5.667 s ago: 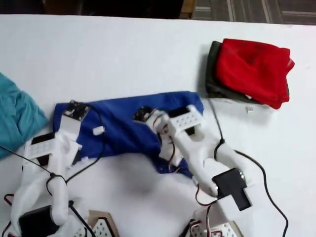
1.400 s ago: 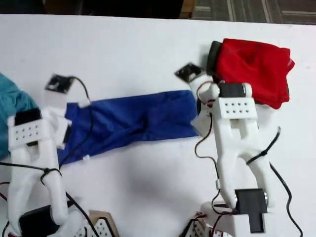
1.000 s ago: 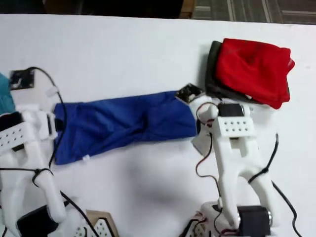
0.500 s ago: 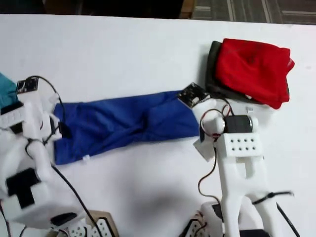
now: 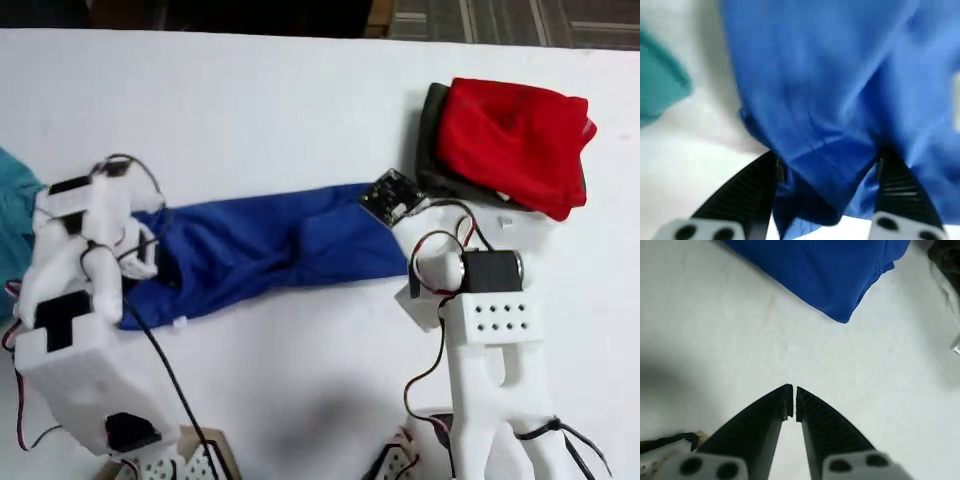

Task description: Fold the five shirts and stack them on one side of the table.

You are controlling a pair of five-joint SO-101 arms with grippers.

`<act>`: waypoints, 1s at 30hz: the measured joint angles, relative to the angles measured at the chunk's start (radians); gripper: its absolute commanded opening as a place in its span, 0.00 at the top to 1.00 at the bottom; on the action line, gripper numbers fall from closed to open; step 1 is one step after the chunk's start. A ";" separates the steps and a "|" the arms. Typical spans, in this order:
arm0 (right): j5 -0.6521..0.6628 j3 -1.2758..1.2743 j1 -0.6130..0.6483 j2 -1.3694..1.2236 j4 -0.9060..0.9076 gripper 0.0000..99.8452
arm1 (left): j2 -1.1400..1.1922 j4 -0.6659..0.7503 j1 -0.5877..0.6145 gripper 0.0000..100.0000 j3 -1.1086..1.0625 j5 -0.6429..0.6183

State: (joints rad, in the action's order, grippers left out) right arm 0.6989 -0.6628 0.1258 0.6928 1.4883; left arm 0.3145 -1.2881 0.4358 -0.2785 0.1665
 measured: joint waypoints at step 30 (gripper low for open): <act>0.002 0.000 0.000 0.000 0.038 0.98 | 0.017 -0.003 0.087 0.70 0.060 -0.021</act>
State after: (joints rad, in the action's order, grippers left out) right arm 0.7004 -0.6628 0.1258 0.6928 1.5267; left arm 0.3314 -1.2912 0.5232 -0.2186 0.1450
